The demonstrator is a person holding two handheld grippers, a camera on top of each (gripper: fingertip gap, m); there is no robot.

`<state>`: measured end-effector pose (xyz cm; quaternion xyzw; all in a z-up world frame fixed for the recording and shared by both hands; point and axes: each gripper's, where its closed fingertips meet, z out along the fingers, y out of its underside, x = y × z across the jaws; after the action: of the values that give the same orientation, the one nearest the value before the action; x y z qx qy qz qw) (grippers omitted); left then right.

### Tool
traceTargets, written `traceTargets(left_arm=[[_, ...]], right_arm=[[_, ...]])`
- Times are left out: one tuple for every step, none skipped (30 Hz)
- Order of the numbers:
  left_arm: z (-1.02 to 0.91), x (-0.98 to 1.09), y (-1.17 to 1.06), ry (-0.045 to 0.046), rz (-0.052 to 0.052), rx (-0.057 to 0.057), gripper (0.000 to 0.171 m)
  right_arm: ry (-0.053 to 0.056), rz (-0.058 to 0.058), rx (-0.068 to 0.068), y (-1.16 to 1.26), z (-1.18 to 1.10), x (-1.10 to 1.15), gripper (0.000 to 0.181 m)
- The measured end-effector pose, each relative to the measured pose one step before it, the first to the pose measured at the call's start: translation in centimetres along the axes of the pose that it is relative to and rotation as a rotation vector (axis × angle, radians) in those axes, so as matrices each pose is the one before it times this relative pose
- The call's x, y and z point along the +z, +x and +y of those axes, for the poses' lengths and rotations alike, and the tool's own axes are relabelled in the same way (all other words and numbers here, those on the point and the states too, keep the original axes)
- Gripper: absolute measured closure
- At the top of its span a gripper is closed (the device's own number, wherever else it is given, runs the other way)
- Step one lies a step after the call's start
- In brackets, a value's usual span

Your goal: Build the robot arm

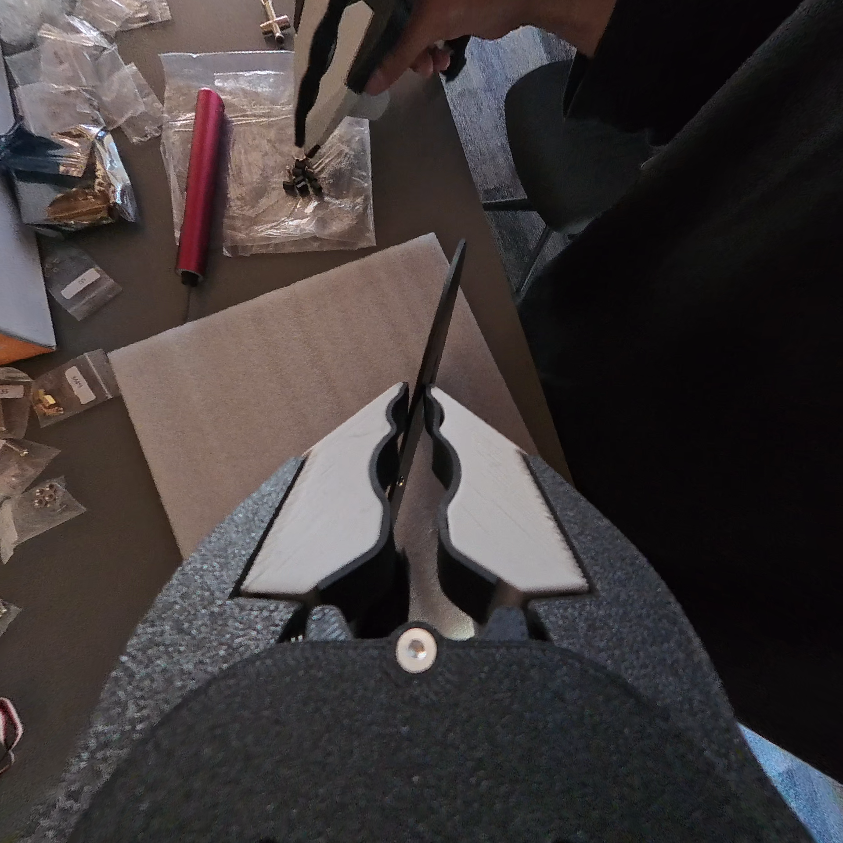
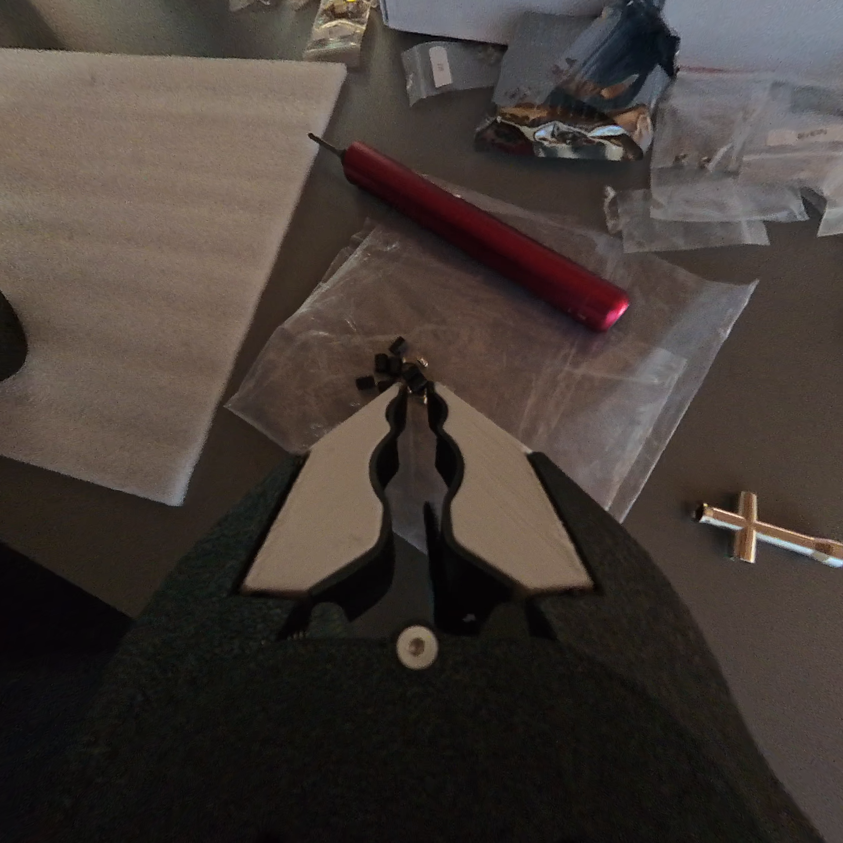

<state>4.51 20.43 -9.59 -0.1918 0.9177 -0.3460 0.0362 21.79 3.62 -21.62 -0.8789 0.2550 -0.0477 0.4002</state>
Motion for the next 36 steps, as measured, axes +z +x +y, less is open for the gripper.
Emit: traceTargets(left_arm=[[-0.009,-0.004,0.035,0.00451,0.0002,-0.0085,0.165],[0.006,-0.007,0.041,0.00318,-0.0003,-0.0053,0.165],[0.004,-0.01,0.033,0.00187,-0.0019,-0.0031,0.165],[0.006,-0.005,0.028,0.00101,-0.0029,-0.002,0.165],[-0.003,-0.008,0.029,0.00047,-0.0021,-0.001,0.165],[0.009,-0.006,0.031,0.00061,-0.0013,-0.0004,0.165],[-0.004,0.001,0.033,0.00128,-0.0006,-0.0008,0.165],[-0.002,-0.009,0.013,0.00206,-0.0004,-0.0016,0.165],[0.002,-0.005,-0.029,0.00269,-0.0015,-0.0019,0.165],[-0.011,0.007,-0.041,0.0027,-0.003,-0.0018,0.165],[-0.018,0.003,-0.046,0.0022,-0.0033,-0.0012,0.165],[-0.021,0.01,-0.028,0.00147,-0.0023,-0.0007,0.165],[-0.003,-0.001,-0.027,0.00047,-0.0011,-0.0003,0.165],[-0.008,0.007,-0.029,-0.00017,-0.0017,-0.0001,0.165],[-0.001,0.001,-0.047,-0.00019,-0.0024,0.0006,0.164],[-0.019,0.013,-0.044,0.00063,-0.0025,0.0006,0.164],[-0.014,0.014,-0.06,0.00145,-0.0015,-0.0009,0.164],[-0.011,0.011,-0.058,0.00118,-0.0001,-0.0016,0.164],[-0.026,0.014,-0.061,0.00082,0.0001,0.0004,0.164],[-0.003,0.008,-0.061,0.00037,0.0015,0.0009,0.164],[-0.006,0.002,-0.012,-0.00058,0.005,0.0003,0.164],[0.007,-0.008,0.043,-0.00054,0.0075,0.0026,0.164],[0.004,0.004,0.045,0.00067,0.0073,0.0042,0.164],[-0.002,0.001,0.006,0.00156,0.0048,0.0011,0.164],[-0.017,0.008,-0.057,0.00159,0.0024,-0.0031,0.164],[-0.012,0.017,-0.088,0.00098,0.0016,-0.0043,0.164],[-0.02,0.008,-0.093,-0.00084,0.0007,-0.0034,0.164],[-0.013,0.03,-0.093,-0.00276,-0.0008,-0.001,0.164],[-0.015,0.021,-0.095,-0.00335,-0.0003,-0.001,0.164],[-0.012,0.032,-0.1,-0.0025,0.0027,-0.0027,0.164],[-0.017,0.024,-0.091,-0.00019,0.0086,-0.0054,0.164],[-0.022,0.012,-0.07,0.00223,0.0152,-0.0072,0.165],[-0.035,0.024,-0.114,0.00455,0.0154,-0.0064,0.165],[-0.045,0.037,-0.177,0.0046,0.0117,-0.0072,0.165],[-0.046,0.039,-0.179,0.00254,0.0087,-0.0061,0.165],[-0.034,0.039,-0.153,0.00043,0.0068,-0.0028,0.165]], right_arm=[[-0.0155,0.0079,-0.013,0.126,0.189,0.049,0.174],[0.0025,0.0025,-0.0074,0.068,0.005,0.022,0.174],[0.0035,-0.0077,0.0027,-0.04,-0.011,0.059,0.176],[-0.0124,-0.0053,0.0018,0.027,0.19,0.111,0.176],[-0.0175,-0.0011,-0.0069,0.04,0.236,0.098,0.175],[-0.0062,0.0077,-0.01,0.113,0.033,0.089,0.176],[-0.0014,0.0043,-0.0068,0.056,-0.025,0.097,0.178],[-0.0091,-0.0046,-0.0029,-0.027,0.135,0.109,0.179],[-0.0097,0.0008,0.0,0.062,0.159,0.098,0.178],[-0.0018,0.0043,-0.001,0.065,0.052,0.073,0.178],[0.0006,0.0,-0.0015,-0.02,0.026,0.045,0.178],[0.0022,0.0004,-0.0004,-0.009,-0.016,0.017,0.179],[-0.0011,0.0003,0.0013,0.017,0.014,-0.009,0.179],[-0.0009,-0.0016,0.0026,0.004,0.019,-0.031,0.179],[0.0003,-0.0004,-0.0012,0.015,0.016,-0.047,0.18],[0.0011,0.0105,-0.0079,0.131,-0.011,-0.087,0.18],[0.0019,0.0165,-0.0125,0.133,-0.041,-0.139,0.18],[0.009,0.0047,-0.0172,-0.123,-0.184,-0.209,0.18],[0.0219,0.0052,-0.0217,-0.221,-0.41,-0.261,0.181],[0.0189,0.023,-0.0182,0.01,-0.425,-0.291,0.181],[0.0094,0.0104,-0.0175,-0.17,-0.284,-0.221,0.181],[0.0019,0.0055,-0.017,-0.219,-0.132,-0.131,0.181],[-0.0019,0.0196,-0.0174,0.028,-0.015,-0.076,0.181],[0.0089,0.0133,-0.0148,-0.027,-0.159,-0.117,0.181],[0.0299,-0.0033,-0.012,-0.325,-0.592,-0.286,0.181],[0.0537,-0.0035,-0.034,-0.566,-1.166,-0.523,0.181],[0.0539,0.0117,-0.0489,-0.52,-1.488,-0.644,0.181],[0.0457,0.0135,-0.0477,-0.548,-1.7,-0.653,0.181],[0.051,0.0004,-0.0428,-0.798,-1.973,-0.578,0.181],[0.0533,0.0006,-0.0418,-0.878,-2.112,-0.478,0.181],[0.041,0.0083,-0.0349,-0.785,-1.96,-0.29,0.181],[0.0285,-0.0093,-0.0243,-1.063,-1.739,-0.068,0.181],[0.0193,-0.0078,-0.0197,-1.088,-1.527,0.091,0.181],[0.0179,0.0109,-0.0122,-0.829,-1.395,0.172,0.181],[0.0182,0.0054,-0.0017,-0.925,-1.266,0.216,0.181],[0.0176,-0.0002,0.0102,-0.958,-1.12,0.246,0.181]])
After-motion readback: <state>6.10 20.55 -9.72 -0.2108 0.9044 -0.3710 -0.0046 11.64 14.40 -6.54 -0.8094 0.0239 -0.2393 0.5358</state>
